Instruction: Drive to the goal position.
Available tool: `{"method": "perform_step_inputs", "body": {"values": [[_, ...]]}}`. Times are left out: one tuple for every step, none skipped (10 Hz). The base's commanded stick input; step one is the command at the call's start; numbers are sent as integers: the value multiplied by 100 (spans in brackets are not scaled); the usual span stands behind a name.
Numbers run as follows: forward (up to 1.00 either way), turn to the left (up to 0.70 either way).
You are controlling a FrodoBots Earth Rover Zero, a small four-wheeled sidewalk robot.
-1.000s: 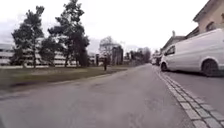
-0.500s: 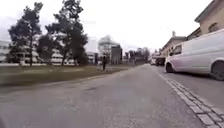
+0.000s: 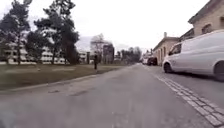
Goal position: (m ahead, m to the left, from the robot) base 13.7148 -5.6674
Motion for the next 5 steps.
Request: {"method": "perform_step_inputs", "body": {"values": [[100, 0], [100, 0], [100, 0], [100, 0], [100, 0]]}}
